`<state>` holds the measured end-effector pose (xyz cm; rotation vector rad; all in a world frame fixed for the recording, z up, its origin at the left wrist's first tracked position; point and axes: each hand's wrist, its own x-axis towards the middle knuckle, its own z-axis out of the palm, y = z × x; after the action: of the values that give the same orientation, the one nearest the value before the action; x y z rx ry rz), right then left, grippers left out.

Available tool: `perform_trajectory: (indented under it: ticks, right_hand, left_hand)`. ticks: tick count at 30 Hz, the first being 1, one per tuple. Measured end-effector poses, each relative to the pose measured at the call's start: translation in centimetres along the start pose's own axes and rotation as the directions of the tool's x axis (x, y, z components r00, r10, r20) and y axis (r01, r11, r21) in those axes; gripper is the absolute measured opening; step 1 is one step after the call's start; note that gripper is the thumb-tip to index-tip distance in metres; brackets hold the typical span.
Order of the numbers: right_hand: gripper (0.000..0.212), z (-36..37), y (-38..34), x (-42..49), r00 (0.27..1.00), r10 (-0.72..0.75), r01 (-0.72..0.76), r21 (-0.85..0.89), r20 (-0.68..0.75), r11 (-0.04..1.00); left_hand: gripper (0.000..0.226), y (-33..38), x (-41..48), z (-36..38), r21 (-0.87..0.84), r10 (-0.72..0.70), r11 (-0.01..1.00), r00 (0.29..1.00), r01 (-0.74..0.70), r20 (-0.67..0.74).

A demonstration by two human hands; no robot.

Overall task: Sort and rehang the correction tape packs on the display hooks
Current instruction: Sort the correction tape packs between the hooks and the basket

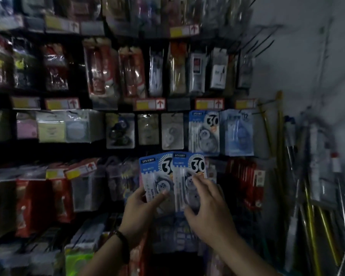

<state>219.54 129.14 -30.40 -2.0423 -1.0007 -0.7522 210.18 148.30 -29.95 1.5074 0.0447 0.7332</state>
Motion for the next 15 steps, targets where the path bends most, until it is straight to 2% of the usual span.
perform_trajectory:
  ticks: [3,7,15]
  right_hand:
    - [0.084,-1.8,1.6,3.7,0.999,-0.006,0.002,-0.073,-0.053,0.997]
    - [0.08,-3.1,3.4,8.4,0.994,0.005,-0.022,-0.163,-0.107,0.986]
    - [0.083,-3.2,5.9,15.2,0.99,-0.014,-0.033,-0.331,-0.139,0.943]
  left_hand:
    - [0.031,1.6,3.1,0.1,-0.032,-0.008,0.999,1.0,0.009,0.008]
    - [0.031,3.4,6.3,0.6,-0.033,-0.027,0.999,0.996,0.03,0.088]
    - [0.028,5.8,9.0,1.6,0.03,0.038,0.999,0.995,-0.042,0.097]
